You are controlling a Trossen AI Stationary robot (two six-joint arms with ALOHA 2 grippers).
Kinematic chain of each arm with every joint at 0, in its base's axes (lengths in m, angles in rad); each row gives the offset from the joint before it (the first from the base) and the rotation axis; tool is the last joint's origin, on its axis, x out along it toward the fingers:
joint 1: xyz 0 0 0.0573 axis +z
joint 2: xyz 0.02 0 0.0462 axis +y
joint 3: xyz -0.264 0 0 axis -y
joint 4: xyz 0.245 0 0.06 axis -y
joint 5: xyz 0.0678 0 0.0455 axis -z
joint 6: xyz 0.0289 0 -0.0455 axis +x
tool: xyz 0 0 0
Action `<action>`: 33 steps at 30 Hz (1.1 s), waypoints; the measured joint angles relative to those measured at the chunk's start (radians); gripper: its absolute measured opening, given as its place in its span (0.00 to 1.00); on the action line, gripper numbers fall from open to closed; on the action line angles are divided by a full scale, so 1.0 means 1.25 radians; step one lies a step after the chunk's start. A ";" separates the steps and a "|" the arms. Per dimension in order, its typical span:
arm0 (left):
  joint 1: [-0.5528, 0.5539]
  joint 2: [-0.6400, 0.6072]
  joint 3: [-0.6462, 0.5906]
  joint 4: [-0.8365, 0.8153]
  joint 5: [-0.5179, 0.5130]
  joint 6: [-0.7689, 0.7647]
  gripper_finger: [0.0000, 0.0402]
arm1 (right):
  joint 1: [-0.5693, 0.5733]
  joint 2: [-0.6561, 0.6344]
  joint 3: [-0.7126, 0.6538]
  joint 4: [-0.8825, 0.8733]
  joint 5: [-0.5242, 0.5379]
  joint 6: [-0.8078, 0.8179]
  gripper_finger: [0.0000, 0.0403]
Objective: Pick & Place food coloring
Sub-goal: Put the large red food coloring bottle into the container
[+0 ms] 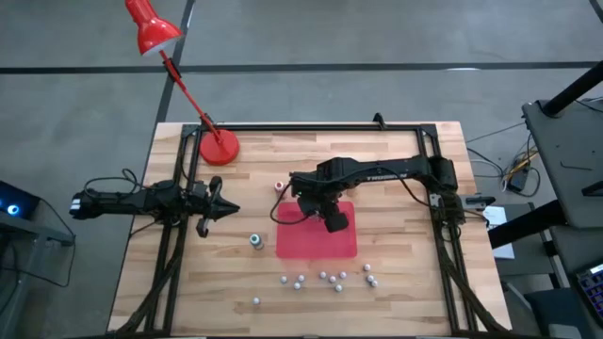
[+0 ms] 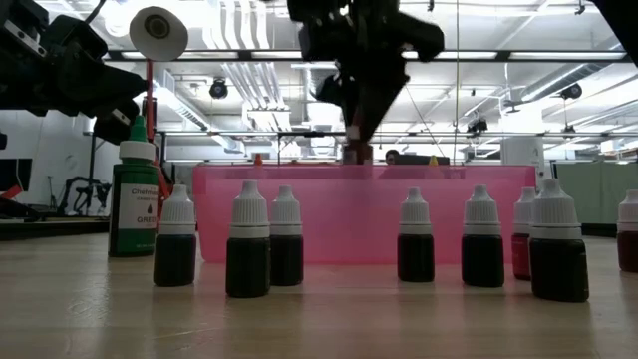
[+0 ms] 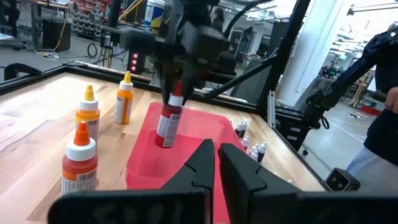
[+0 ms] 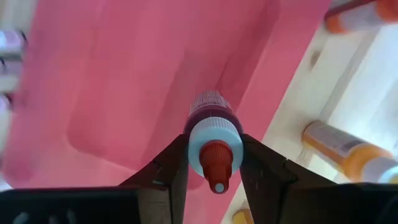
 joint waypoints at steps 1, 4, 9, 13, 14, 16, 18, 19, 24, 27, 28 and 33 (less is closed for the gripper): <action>0.000 0.000 0.000 0.000 0.000 0.000 0.00 | -0.001 0.000 -0.010 0.003 0.002 -0.009 0.28; 0.000 0.000 0.000 0.000 0.000 0.000 0.00 | -0.002 0.000 -0.034 0.031 0.021 -0.013 0.28; 0.000 0.000 0.000 0.000 0.000 0.000 0.00 | -0.012 0.000 -0.054 0.054 0.025 -0.021 0.28; 0.000 0.000 0.000 -0.001 0.000 0.000 0.00 | -0.014 0.000 -0.063 0.083 0.025 -0.028 0.28; 0.000 0.000 0.000 -0.001 0.000 0.000 0.00 | -0.015 0.000 -0.063 0.088 0.025 -0.028 0.28; 0.000 0.000 0.000 -0.001 0.000 0.000 0.00 | -0.017 0.000 -0.066 0.097 0.025 -0.028 0.28; 0.000 0.000 0.000 -0.001 0.000 0.000 0.00 | -0.020 0.000 -0.069 0.100 0.025 -0.028 0.28; 0.000 0.000 0.000 -0.001 0.000 0.000 0.00 | -0.022 0.000 -0.071 0.099 0.025 -0.028 0.28; 0.000 0.000 0.000 -0.002 0.000 0.000 0.00 | -0.025 0.000 -0.089 0.100 0.026 -0.031 0.28; 0.000 0.000 0.000 -0.002 0.000 0.000 0.00 | -0.025 -0.001 -0.096 0.102 0.026 -0.034 0.28; 0.000 0.000 0.000 -0.002 -0.001 0.000 0.00 | -0.025 -0.001 -0.097 0.103 0.026 -0.034 0.28; 0.000 0.000 0.000 -0.002 0.000 0.000 0.00 | -0.025 -0.001 -0.098 0.103 0.026 -0.034 0.28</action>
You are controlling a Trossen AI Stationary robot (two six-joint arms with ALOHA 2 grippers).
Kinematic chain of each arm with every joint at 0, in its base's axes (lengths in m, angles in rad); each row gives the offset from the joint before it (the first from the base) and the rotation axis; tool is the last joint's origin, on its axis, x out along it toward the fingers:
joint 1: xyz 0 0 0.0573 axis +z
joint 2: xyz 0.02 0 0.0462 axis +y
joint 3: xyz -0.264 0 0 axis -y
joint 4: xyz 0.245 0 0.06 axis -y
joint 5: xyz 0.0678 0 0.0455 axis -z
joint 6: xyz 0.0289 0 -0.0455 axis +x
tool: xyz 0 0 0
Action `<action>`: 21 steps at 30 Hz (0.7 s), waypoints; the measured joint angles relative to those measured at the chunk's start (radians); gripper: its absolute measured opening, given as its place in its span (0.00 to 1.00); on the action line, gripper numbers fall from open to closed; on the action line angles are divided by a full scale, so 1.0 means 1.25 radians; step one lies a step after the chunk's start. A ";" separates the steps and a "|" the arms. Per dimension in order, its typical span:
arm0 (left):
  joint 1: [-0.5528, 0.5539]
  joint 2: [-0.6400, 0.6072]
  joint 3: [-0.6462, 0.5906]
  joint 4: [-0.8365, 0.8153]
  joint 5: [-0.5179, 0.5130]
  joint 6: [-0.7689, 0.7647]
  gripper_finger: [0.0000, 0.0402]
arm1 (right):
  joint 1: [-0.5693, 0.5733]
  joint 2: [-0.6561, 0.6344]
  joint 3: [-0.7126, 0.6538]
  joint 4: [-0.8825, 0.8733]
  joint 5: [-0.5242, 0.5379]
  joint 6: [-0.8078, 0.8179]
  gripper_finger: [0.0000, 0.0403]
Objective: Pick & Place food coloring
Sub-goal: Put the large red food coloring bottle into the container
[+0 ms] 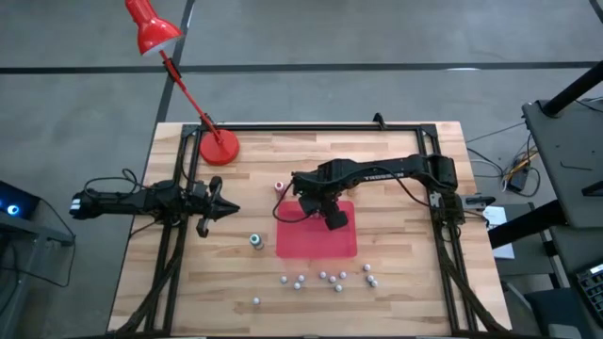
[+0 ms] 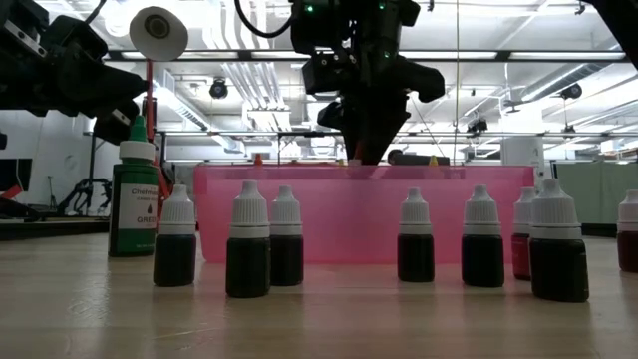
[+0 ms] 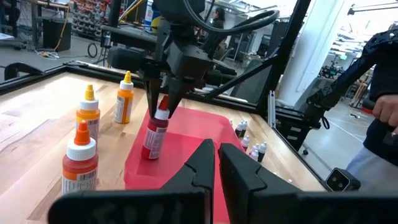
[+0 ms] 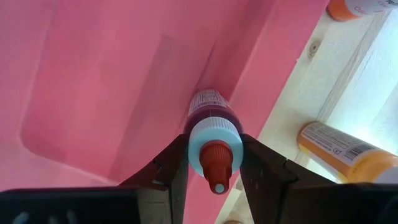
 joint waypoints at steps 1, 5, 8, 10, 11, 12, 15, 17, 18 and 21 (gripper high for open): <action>0.000 0.000 0.000 0.000 0.000 0.000 0.00 | 0.000 0.000 0.000 0.000 0.000 0.000 0.28; 0.000 0.000 0.000 0.000 0.000 0.000 0.00 | 0.000 0.000 0.000 0.001 0.000 0.000 0.29; 0.000 0.000 0.000 0.000 0.000 0.000 0.00 | 0.000 0.000 -0.001 0.002 0.000 0.000 0.33; 0.000 0.000 0.000 0.000 0.000 0.000 0.00 | -0.001 0.000 -0.002 0.003 0.001 0.000 0.35; 0.000 0.000 0.000 0.000 0.000 0.000 0.00 | -0.001 0.001 -0.002 0.005 0.000 0.000 0.37; 0.000 0.000 0.000 0.000 0.000 0.000 0.00 | -0.001 0.001 -0.002 0.007 0.000 0.000 0.38; 0.000 0.000 0.000 0.000 0.000 0.000 0.00 | -0.001 0.001 -0.002 0.010 0.000 0.000 0.42; 0.000 0.000 0.000 0.000 0.000 0.000 0.00 | -0.001 0.001 -0.002 0.011 0.000 0.000 0.44; 0.000 0.000 0.000 0.000 0.000 0.000 0.00 | -0.001 0.001 -0.002 0.011 0.000 0.000 0.45; 0.000 0.000 0.000 -0.001 0.000 0.000 0.00 | -0.001 0.001 -0.002 0.011 0.000 0.000 0.48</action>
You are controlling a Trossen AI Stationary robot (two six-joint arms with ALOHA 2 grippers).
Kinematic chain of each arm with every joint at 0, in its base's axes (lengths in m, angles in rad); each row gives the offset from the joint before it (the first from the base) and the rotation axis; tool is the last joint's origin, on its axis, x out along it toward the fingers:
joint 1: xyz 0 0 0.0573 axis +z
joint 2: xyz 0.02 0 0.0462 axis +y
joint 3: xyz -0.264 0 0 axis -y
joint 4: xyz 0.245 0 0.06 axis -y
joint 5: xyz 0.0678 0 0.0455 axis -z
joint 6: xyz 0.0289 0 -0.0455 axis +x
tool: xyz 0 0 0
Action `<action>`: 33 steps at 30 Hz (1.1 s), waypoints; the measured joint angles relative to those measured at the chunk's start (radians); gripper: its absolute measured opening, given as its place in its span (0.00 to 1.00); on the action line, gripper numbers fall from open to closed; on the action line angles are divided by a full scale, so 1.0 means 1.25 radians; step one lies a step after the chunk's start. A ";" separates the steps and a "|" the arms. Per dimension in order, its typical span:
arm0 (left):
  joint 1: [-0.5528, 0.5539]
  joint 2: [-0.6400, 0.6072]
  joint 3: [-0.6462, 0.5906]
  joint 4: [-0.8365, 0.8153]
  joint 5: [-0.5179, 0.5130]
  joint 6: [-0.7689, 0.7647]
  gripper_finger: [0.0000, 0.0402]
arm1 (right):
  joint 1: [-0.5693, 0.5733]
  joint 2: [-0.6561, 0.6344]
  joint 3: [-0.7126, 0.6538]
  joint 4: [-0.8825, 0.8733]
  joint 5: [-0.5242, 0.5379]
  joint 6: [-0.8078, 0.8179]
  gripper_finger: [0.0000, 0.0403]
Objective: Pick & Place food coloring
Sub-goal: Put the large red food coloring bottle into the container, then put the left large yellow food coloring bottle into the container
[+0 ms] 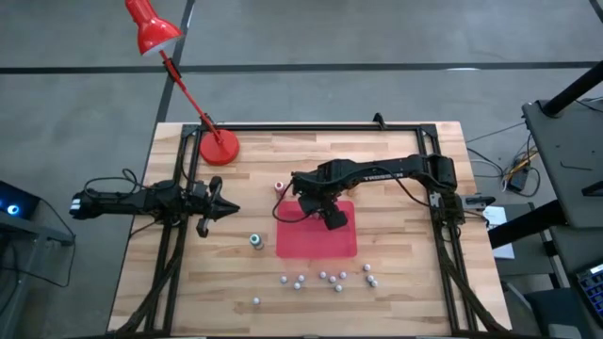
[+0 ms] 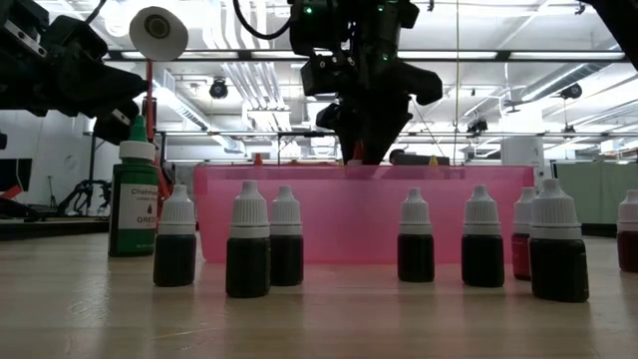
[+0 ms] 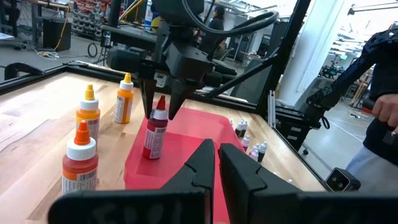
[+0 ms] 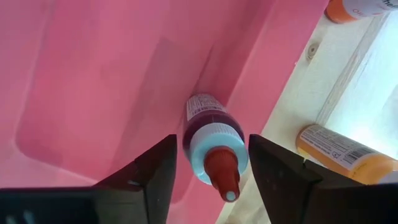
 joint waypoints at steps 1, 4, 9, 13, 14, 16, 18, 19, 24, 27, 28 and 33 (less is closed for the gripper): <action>0.000 0.000 0.000 0.000 0.000 0.000 0.00 | 0.000 -0.002 0.000 0.000 0.000 0.000 0.49; 0.000 0.000 0.000 0.000 0.000 0.000 0.00 | 0.000 -0.017 0.000 0.000 0.000 0.000 0.51; 0.000 0.000 0.000 0.000 0.000 0.000 0.00 | -0.002 -0.061 0.000 0.000 0.000 0.000 0.53; 0.000 0.000 0.000 0.000 0.000 0.000 0.00 | -0.004 -0.114 -0.001 -0.001 0.000 0.005 0.53; 0.000 0.000 0.000 0.000 0.000 0.000 0.00 | -0.004 -0.127 -0.001 -0.002 0.000 0.008 0.53; 0.000 0.000 0.000 0.000 0.000 0.000 0.00 | -0.003 -0.157 -0.002 -0.008 0.000 0.021 0.53; 0.000 0.000 0.000 0.000 0.000 0.000 0.00 | 0.000 -0.183 -0.004 -0.013 0.000 0.029 0.53; 0.000 0.000 0.000 0.000 0.000 0.000 0.00 | 0.002 -0.195 -0.005 -0.018 0.000 0.030 0.53; 0.000 0.000 0.000 0.000 0.000 0.000 0.00 | 0.005 -0.250 -0.020 -0.034 -0.001 0.031 0.53; 0.000 0.000 0.000 0.000 0.000 0.000 0.00 | 0.006 -0.273 -0.031 -0.043 0.000 0.031 0.53; 0.000 0.000 0.000 0.000 0.000 0.000 0.00 | 0.007 -0.279 -0.037 -0.044 0.000 0.033 0.53; 0.000 0.000 0.000 0.000 0.000 0.000 0.00 | 0.008 -0.300 -0.073 -0.045 -0.001 0.038 0.53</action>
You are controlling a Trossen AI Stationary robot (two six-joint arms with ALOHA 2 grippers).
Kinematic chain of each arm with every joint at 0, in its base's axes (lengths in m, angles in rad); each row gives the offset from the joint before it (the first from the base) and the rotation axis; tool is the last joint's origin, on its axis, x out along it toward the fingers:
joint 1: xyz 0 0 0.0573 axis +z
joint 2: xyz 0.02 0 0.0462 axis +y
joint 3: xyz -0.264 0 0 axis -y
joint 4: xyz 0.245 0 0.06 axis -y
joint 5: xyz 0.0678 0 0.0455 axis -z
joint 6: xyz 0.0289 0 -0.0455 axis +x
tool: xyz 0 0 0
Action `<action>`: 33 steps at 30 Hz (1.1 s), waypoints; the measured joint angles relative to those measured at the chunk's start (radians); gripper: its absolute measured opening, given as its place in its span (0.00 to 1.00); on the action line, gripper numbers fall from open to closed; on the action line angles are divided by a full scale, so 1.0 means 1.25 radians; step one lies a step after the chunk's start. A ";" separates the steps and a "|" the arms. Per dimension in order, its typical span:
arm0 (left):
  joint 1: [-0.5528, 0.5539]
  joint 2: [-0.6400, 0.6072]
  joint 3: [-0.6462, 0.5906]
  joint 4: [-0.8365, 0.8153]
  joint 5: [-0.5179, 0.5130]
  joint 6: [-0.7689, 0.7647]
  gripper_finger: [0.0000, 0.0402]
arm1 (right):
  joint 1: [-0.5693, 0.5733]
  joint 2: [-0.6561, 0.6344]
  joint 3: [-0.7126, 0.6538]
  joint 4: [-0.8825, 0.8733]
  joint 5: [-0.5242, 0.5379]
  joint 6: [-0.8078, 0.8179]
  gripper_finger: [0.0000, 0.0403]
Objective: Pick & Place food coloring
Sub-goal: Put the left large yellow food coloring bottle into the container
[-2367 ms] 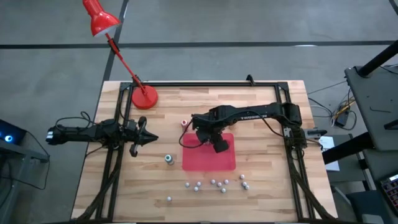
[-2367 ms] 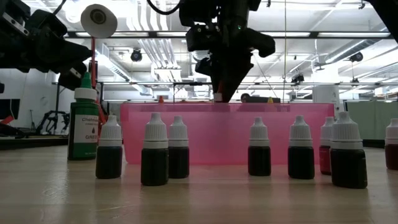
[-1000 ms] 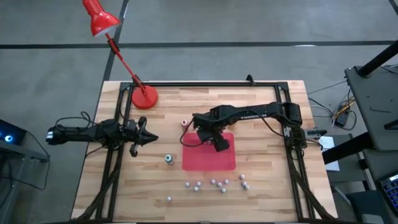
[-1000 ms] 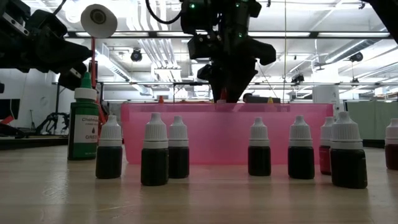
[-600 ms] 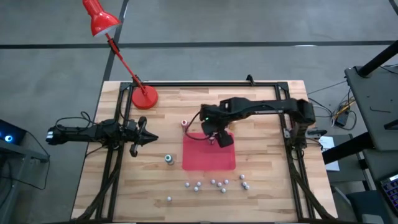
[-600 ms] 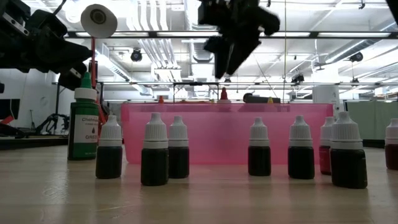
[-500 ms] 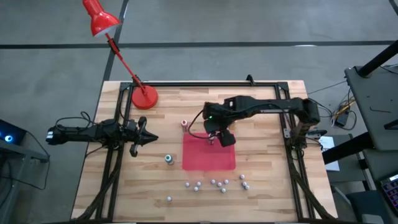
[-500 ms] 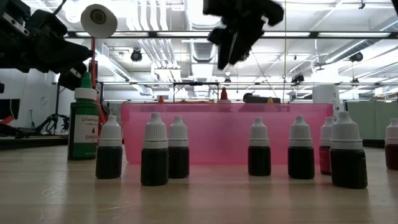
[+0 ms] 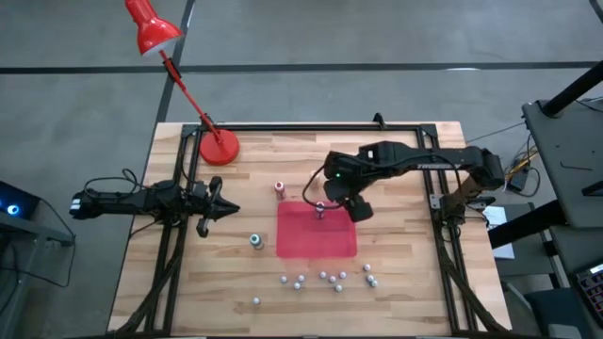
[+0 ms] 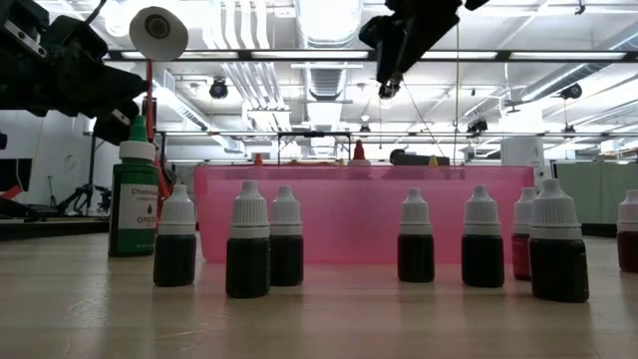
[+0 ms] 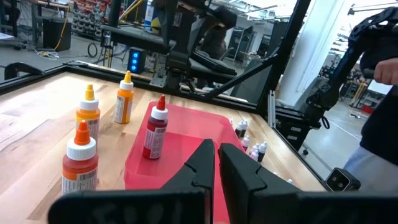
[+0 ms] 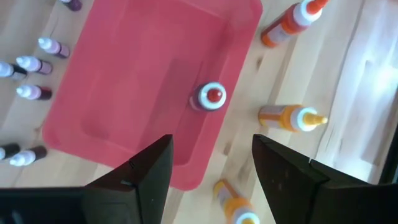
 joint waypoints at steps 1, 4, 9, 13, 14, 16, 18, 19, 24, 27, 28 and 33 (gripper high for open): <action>0.000 0.000 0.000 0.000 0.000 0.000 0.00 | -0.004 -0.001 -0.007 -0.001 0.000 0.000 0.53; 0.000 0.000 0.000 0.000 0.000 0.000 0.00 | -0.022 -0.001 -0.015 -0.001 0.000 -0.001 0.53; 0.000 0.000 0.000 0.000 0.000 0.000 0.00 | -0.052 -0.001 -0.016 0.001 -0.004 -0.019 0.53; 0.000 0.000 0.000 0.000 0.000 0.000 0.00 | -0.074 0.000 -0.016 0.001 -0.007 -0.056 0.53; 0.000 0.000 0.000 0.000 0.000 0.000 0.00 | -0.080 0.000 -0.016 0.003 -0.007 -0.062 0.53; 0.000 0.000 0.000 0.000 0.000 0.000 0.00 | -0.091 0.000 -0.016 0.009 -0.007 -0.065 0.53; 0.000 0.000 0.000 0.000 0.000 0.000 0.00 | -0.100 0.001 -0.016 0.011 -0.007 -0.066 0.53; 0.000 0.000 0.000 0.000 0.000 0.000 0.00 | -0.105 0.001 -0.016 0.011 -0.008 -0.065 0.53; 0.000 0.000 0.000 0.000 0.000 0.000 0.00 | -0.130 0.010 -0.016 0.015 -0.007 -0.039 0.53; 0.000 0.000 0.000 0.000 0.000 0.000 0.00 | -0.147 0.026 -0.016 0.014 -0.006 0.003 0.53; 0.000 0.000 0.000 0.000 0.000 0.000 0.00 | -0.152 0.031 -0.016 0.011 -0.006 0.014 0.53; 0.000 0.000 0.000 0.000 0.000 0.000 0.00 | -0.170 0.064 -0.016 0.009 -0.005 0.058 0.53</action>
